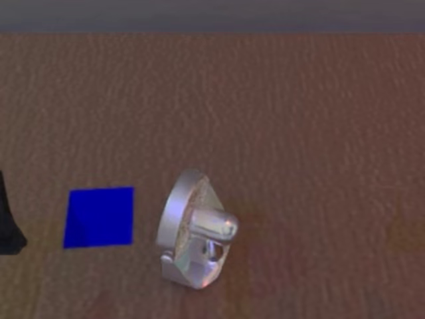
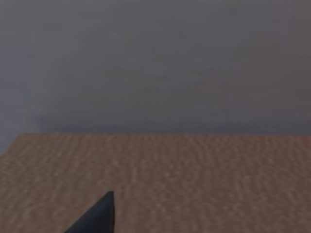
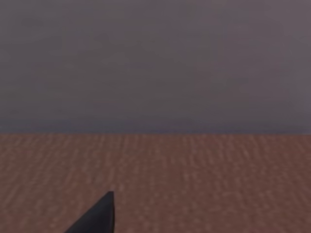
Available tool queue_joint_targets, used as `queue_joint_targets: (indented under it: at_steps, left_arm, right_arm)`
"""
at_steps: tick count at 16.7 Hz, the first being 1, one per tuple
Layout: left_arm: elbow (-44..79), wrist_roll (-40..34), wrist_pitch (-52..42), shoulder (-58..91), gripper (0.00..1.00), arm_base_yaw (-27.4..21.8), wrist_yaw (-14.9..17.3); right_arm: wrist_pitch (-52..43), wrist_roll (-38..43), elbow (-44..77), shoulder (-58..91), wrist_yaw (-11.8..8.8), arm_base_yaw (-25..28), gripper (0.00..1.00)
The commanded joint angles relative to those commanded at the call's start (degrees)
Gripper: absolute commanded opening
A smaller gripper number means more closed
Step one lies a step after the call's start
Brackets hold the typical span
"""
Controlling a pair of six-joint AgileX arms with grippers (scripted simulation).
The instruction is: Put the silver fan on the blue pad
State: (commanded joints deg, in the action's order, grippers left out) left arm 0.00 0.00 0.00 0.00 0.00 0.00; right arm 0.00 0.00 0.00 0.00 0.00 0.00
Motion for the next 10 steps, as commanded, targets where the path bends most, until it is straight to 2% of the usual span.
queue_joint_targets:
  at_steps: [5, 10]
  left_arm:
    - [3.5, -0.7, -3.1, 3.5, 1.00, -1.7, 0.2]
    - [19.6, -3.8, -16.7, 21.1, 1.00, -8.6, 0.3]
  right_arm:
    - [0.0, 0.0, 0.0, 0.0, 0.0, 0.0, 1.00]
    - [0.0, 0.0, 0.0, 0.0, 0.0, 0.0, 1.00]
